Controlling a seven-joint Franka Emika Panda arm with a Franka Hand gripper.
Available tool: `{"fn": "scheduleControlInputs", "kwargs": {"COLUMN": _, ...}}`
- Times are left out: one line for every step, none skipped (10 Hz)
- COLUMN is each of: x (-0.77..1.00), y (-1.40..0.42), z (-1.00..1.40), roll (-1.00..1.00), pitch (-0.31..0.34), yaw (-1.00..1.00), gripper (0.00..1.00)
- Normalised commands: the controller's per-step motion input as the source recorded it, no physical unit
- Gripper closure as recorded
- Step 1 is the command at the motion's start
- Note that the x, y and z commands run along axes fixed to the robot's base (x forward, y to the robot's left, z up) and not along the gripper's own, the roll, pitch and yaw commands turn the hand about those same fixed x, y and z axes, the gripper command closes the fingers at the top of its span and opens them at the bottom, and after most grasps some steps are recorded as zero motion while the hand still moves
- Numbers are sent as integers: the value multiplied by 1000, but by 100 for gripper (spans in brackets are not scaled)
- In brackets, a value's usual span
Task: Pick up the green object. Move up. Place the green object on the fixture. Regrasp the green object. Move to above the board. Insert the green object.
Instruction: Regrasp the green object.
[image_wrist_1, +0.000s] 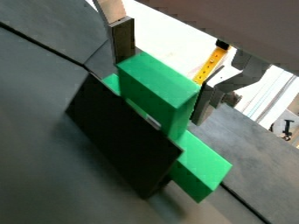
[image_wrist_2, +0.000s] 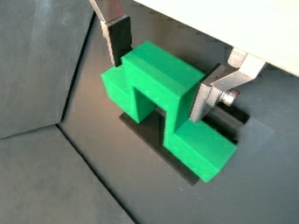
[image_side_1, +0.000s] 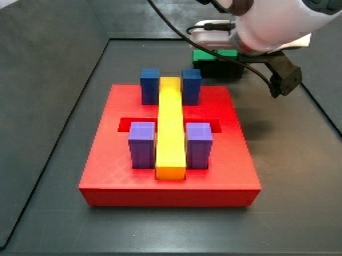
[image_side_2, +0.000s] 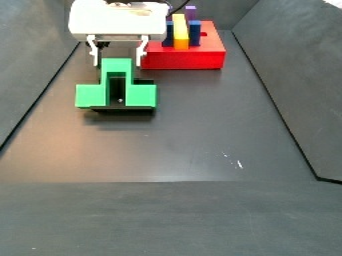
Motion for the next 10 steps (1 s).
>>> {"fn": "scheduleControlInputs", "kwargs": {"x": 6, "y": 31, "z": -129, "roll": 0, "pitch": 0, "yaw": 0, "gripper": 0}}
{"fn": "scheduleControlInputs", "kwargs": {"x": 0, "y": 0, "z": -83, "roll": 0, "pitch": 0, "yaw": 0, "gripper": 0}}
{"fn": "scheduleControlInputs", "kwargs": {"x": 0, "y": 0, "z": -169, "roll": 0, "pitch": 0, "yaw": 0, "gripper": 0}}
{"fn": "scheduleControlInputs", "kwargs": {"x": 0, "y": 0, "z": -209, "roll": 40, "pitch": 0, "yaw": 0, "gripper": 0}}
{"fn": "scheduleControlInputs", "kwargs": {"x": 89, "y": 29, "z": -260, "roll": 123, "pitch": 0, "yaw": 26, "gripper": 0}}
{"fn": "scheduleControlInputs", "kwargs": {"x": 149, "y": 43, "z": -283, "roll": 171, "pitch": 0, "yaw": 63, "gripper": 0}}
{"fn": "scheduleControlInputs", "kwargs": {"x": 131, "y": 60, "z": -40, "roll": 0, "pitch": 0, "yaw": 11, "gripper": 0}}
{"fn": "scheduleControlInputs", "kwargs": {"x": 157, "y": 120, "z": 0, "roll": 0, "pitch": 17, "yaw": 17, "gripper": 0}}
{"fn": "scheduleControlInputs", "kwargs": {"x": 183, "y": 117, "z": 0, "roll": 0, "pitch": 51, "yaw": 0, "gripper": 0}}
{"fn": "scheduleControlInputs", "kwargs": {"x": 37, "y": 46, "z": 0, "roll": 0, "pitch": 69, "yaw": 0, "gripper": 0}}
